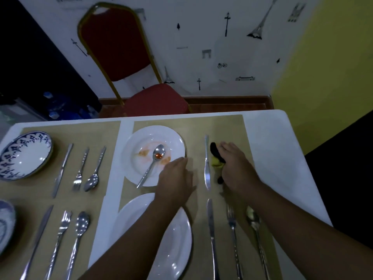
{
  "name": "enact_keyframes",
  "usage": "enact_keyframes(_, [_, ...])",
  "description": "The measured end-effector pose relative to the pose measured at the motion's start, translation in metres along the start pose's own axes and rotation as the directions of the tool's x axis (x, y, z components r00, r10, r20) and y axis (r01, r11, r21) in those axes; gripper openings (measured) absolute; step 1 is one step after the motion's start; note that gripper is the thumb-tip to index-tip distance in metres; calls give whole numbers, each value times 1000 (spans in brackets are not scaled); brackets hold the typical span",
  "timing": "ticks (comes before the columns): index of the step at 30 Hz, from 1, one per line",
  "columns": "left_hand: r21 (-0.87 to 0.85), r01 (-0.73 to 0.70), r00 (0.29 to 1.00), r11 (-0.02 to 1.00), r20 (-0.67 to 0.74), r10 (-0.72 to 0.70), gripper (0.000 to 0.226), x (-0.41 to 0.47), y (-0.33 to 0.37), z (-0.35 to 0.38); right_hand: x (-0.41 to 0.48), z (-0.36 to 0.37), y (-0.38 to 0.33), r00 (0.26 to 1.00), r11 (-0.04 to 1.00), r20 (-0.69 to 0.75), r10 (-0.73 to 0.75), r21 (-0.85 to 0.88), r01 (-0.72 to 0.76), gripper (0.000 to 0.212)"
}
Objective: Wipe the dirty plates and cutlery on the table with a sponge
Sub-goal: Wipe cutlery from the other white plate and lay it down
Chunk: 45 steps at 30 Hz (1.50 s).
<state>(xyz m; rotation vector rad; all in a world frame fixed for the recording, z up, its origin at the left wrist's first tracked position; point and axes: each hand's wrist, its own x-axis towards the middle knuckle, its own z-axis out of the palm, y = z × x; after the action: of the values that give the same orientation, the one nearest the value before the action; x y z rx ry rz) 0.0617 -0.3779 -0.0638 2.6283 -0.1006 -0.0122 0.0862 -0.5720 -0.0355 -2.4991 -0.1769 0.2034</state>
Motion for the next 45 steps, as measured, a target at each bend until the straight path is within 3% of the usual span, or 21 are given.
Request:
enact_keyframes(6, [-96, 348, 937, 933, 6, -349, 26, -6, -85, -49, 3, 49, -63, 995, 993, 39, -92, 77, 89, 76])
enact_keyframes(9, [-82, 431, 902, 898, 63, -427, 33, 5, -105, -47, 0, 63, -92, 986, 990, 115, -117, 95, 106, 73])
enact_keyframes(14, [-160, 476, 879, 865, 128, -460, 32, 21, -111, -42, -4, 83, -117, 984, 993, 154, -86, 89, 73, 81])
enact_keyframes(19, [-212, 498, 853, 841, 293, -432, 27, 28, -117, -61, 3, 95, -121, 999, 996, 39, -5, 92, 2, 76])
enact_keyframes(22, [-353, 540, 829, 764, 380, -411, 24, 21, -121, -79, 13, 101, -129, 997, 996, 7, -75, 54, 75, 74])
enact_keyframes(26, [-566, 632, 773, 529, 502, -387, 27, 6, -118, -106, 28, 116, -137, 952, 952, 132, -276, -100, 290, 86])
enact_keyframes(29, [-569, 628, 776, 531, 507, -376, 31, 1, -130, -114, 40, 117, -135, 907, 886, 182, -380, -211, 414, 84])
enact_keyframes(33, [-557, 660, 751, 504, 516, -412, 32, 1, -137, -118, 44, 130, -145, 929, 906, 127, -348, -207, 368, 74])
enact_keyframes(35, [-577, 661, 751, 480, 518, -410, 31, 1, -136, -119, 41, 142, -149, 912, 904, 161, -378, -148, 401, 77])
enact_keyframes(38, [-584, 670, 743, 459, 527, -413, 32, -5, -140, -121, 45, 138, -139, 887, 862, 201, -417, -223, 455, 80])
enact_keyframes(41, [-587, 665, 747, 462, 514, -422, 29, -11, -142, -117, 52, 126, -133, 918, 887, 156, -365, -242, 394, 73])
enact_keyframes(43, [-602, 650, 759, 464, 481, -439, 26, -10, -140, -114, 53, 123, -133, 967, 961, 73, -246, -112, 253, 69])
enact_keyframes(45, [-601, 627, 778, 496, 443, -447, 22, -7, -139, -112, 53, 118, -133, 998, 990, -9, -66, 124, 67, 68])
